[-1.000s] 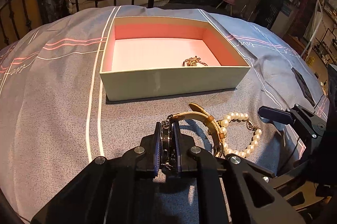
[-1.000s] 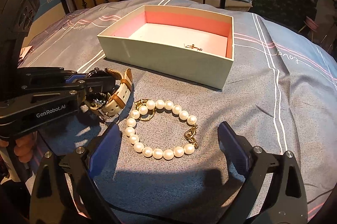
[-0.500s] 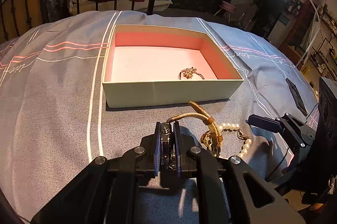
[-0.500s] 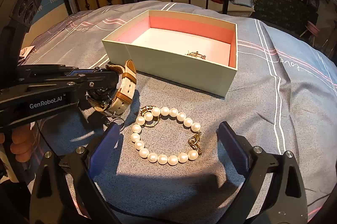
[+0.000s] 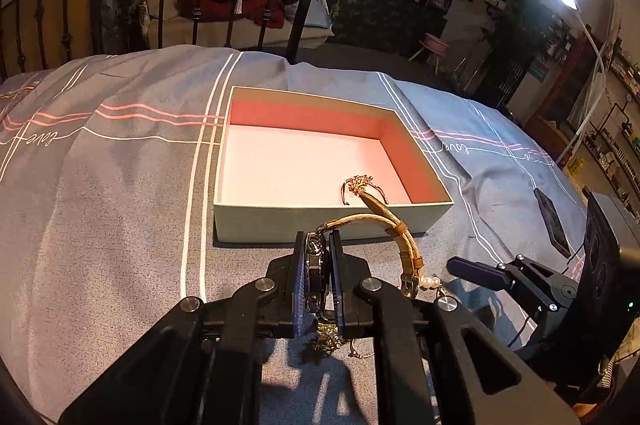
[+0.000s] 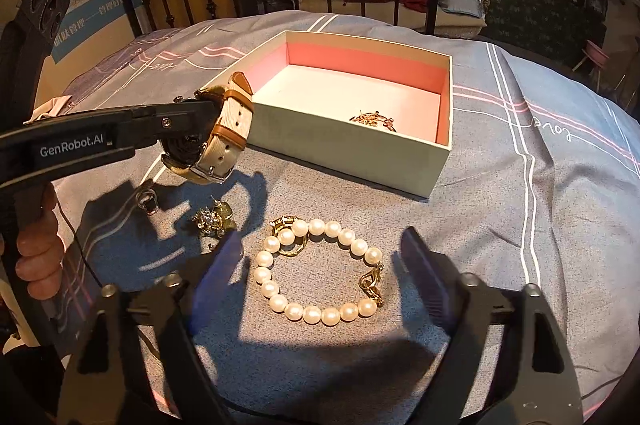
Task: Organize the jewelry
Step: 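Lift the watch with the left gripper and carry it over the box, then lower the watch into the box and open the left gripper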
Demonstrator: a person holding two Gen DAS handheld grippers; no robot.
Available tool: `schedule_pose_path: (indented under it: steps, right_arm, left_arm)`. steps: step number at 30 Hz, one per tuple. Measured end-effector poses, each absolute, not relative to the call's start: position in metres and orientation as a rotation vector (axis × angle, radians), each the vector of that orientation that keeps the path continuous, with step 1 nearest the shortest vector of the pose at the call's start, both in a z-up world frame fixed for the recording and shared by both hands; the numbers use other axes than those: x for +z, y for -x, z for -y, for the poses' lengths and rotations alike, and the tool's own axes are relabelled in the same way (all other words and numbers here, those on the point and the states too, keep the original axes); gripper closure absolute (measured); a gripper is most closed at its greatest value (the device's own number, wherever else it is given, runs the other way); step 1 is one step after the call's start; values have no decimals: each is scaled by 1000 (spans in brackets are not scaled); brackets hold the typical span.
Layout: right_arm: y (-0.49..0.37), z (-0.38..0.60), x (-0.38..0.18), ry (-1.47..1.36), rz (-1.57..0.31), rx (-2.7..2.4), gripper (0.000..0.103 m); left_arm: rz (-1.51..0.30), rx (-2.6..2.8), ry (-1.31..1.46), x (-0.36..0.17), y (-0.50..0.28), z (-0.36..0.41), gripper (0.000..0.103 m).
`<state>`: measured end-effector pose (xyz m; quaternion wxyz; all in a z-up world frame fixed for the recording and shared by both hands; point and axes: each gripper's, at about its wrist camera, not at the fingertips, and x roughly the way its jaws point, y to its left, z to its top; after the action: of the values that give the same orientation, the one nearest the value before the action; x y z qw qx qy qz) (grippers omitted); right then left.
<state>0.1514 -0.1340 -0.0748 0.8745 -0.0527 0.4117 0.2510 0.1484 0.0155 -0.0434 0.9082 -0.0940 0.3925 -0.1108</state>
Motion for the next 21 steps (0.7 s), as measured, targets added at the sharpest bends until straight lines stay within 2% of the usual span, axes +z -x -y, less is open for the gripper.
schedule_pose_path:
  steps: [1, 4, 14, 21]
  right_arm:
    - [-154, 133, -72, 112, -854, 527, 79]
    - [-162, 131, -59, 123, -810, 527, 92]
    - [-221, 125, -23, 84, -749, 468, 94]
    - [-252, 120, -35, 95, -793, 442, 94]
  left_arm:
    - [-810, -228, 196, -42, -152, -15, 92]
    - [-800, -226, 187, -35, -161, -12, 92]
    - [-817, -205, 158, -21, -211, 0, 92]
    - [-871, -173, 135, -31, -246, 6, 92]
